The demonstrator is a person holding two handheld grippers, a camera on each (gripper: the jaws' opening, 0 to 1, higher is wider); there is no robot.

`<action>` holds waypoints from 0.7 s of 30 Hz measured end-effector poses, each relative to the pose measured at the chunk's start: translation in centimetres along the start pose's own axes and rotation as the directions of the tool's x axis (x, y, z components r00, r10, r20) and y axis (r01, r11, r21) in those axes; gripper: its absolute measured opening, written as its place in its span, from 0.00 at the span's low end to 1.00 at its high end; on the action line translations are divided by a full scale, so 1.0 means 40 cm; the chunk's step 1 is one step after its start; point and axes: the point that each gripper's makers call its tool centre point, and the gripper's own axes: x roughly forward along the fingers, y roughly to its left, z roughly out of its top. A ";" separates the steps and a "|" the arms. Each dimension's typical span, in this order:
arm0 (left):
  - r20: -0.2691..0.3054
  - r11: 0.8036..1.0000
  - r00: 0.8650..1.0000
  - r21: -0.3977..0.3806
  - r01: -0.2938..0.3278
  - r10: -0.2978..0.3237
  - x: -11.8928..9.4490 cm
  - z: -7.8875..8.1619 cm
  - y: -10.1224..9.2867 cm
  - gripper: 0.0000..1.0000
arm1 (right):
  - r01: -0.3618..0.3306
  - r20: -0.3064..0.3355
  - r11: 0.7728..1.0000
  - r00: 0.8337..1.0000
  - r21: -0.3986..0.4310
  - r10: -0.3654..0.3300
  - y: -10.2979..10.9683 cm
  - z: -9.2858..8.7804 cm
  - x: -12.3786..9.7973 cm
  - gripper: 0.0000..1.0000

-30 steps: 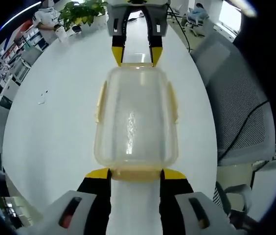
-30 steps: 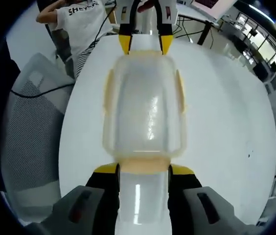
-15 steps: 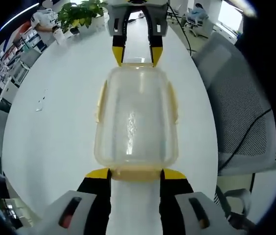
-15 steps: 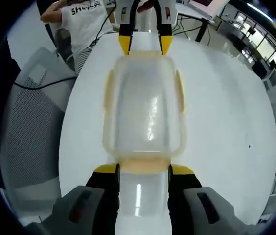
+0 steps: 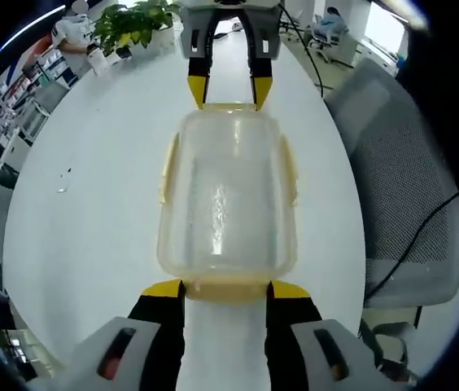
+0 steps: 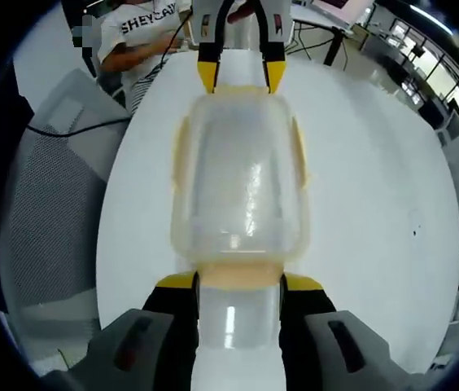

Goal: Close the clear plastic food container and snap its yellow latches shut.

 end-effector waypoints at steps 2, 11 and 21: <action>0.002 1.000 1.000 0.002 0.003 -0.003 0.006 0.006 0.000 0.33 | -0.001 -0.004 1.000 1.000 -0.001 0.001 0.000 -0.009 0.000 0.35; 0.007 1.000 1.000 0.000 0.010 -0.010 0.024 0.034 -0.005 0.33 | -0.005 -0.009 1.000 1.000 0.000 0.005 0.004 -0.042 -0.005 0.35; 0.013 1.000 1.000 0.000 0.012 -0.012 0.045 0.077 -0.009 0.33 | -0.005 -0.020 1.000 1.000 0.002 0.005 0.006 -0.086 -0.013 0.35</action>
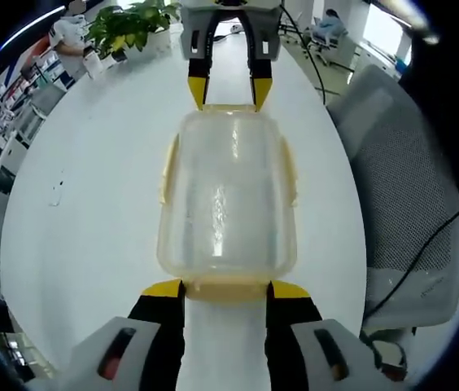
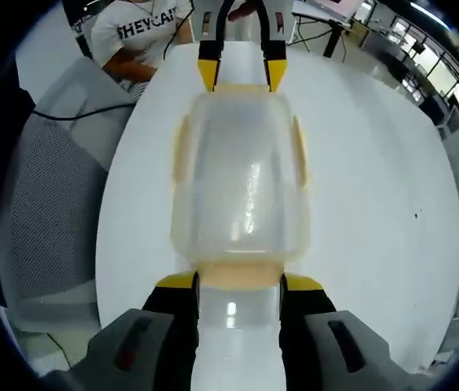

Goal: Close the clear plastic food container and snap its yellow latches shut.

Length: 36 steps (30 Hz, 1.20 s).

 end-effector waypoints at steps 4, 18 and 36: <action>-0.004 1.000 1.000 0.001 -0.004 0.004 0.010 0.018 -0.001 0.33 | 0.000 -0.005 1.000 1.000 0.001 0.000 0.001 -0.022 -0.006 0.35; 0.002 1.000 1.000 -0.003 0.001 -0.001 0.034 0.072 0.005 0.33 | -0.004 -0.004 1.000 1.000 -0.001 0.004 -0.007 -0.081 -0.020 0.35; 0.013 1.000 1.000 -0.021 -0.002 0.002 0.052 0.129 -0.004 0.33 | -0.008 -0.015 1.000 1.000 -0.017 0.008 -0.009 -0.138 -0.035 0.35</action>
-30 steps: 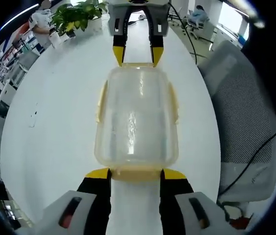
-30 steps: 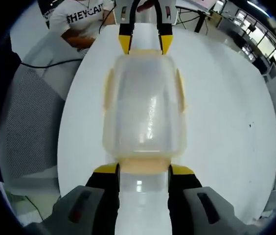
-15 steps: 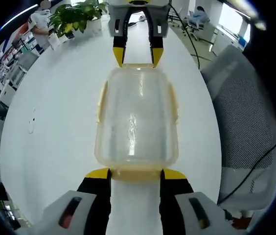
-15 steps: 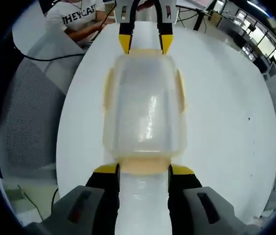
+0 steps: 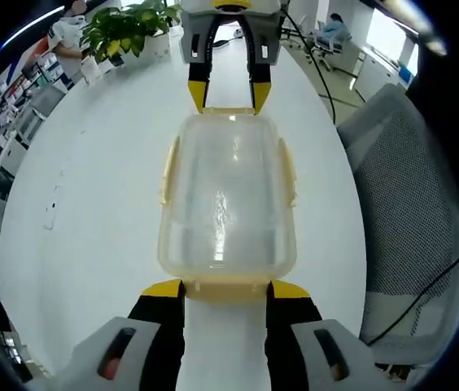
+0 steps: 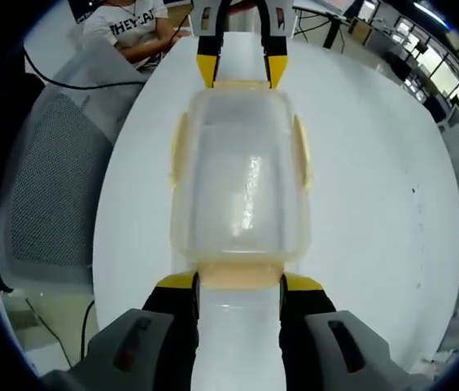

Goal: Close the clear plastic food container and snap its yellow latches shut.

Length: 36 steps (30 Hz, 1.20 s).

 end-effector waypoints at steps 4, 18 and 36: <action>-0.007 1.000 1.000 -0.002 0.000 -0.001 0.007 0.008 -0.001 0.33 | -0.002 0.000 1.000 1.000 -0.006 0.002 0.002 -0.011 0.000 0.35; 0.004 1.000 1.000 -0.011 -0.001 0.001 0.017 0.043 -0.002 0.33 | -0.002 0.001 1.000 1.000 -0.009 0.002 0.000 -0.043 -0.018 0.35; 0.022 1.000 1.000 0.010 0.005 -0.005 0.040 0.092 -0.001 0.33 | 0.007 -0.008 1.000 1.000 0.007 -0.007 0.005 -0.093 -0.035 0.35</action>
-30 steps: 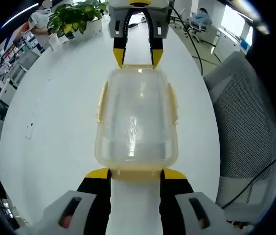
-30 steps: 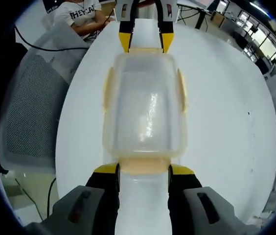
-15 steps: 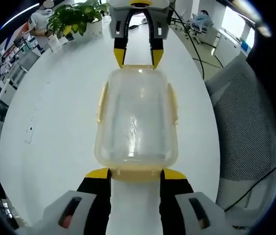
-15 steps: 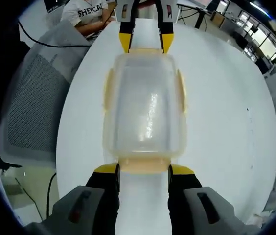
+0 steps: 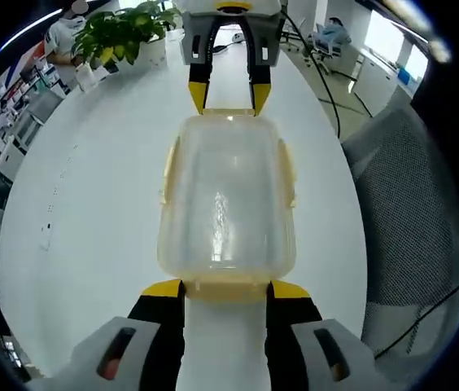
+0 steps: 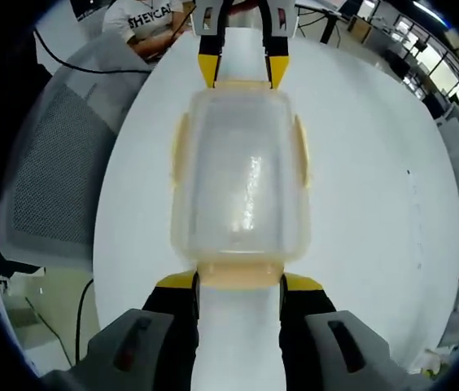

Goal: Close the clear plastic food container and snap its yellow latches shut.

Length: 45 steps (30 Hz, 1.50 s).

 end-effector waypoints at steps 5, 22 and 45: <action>0.001 1.000 1.000 0.000 0.001 -0.001 0.006 0.002 0.001 0.33 | 0.004 0.002 1.000 1.000 0.009 -0.004 0.001 -0.006 0.007 0.35; -0.003 1.000 1.000 -0.012 0.020 -0.020 0.027 -0.007 -0.005 0.33 | -0.006 0.033 0.999 0.999 0.032 0.005 0.011 -0.011 0.026 0.35; 0.004 0.999 0.999 0.020 0.044 -0.044 0.034 -0.012 -0.006 0.34 | -0.022 0.013 0.999 1.000 -0.025 0.022 0.020 -0.014 0.039 0.02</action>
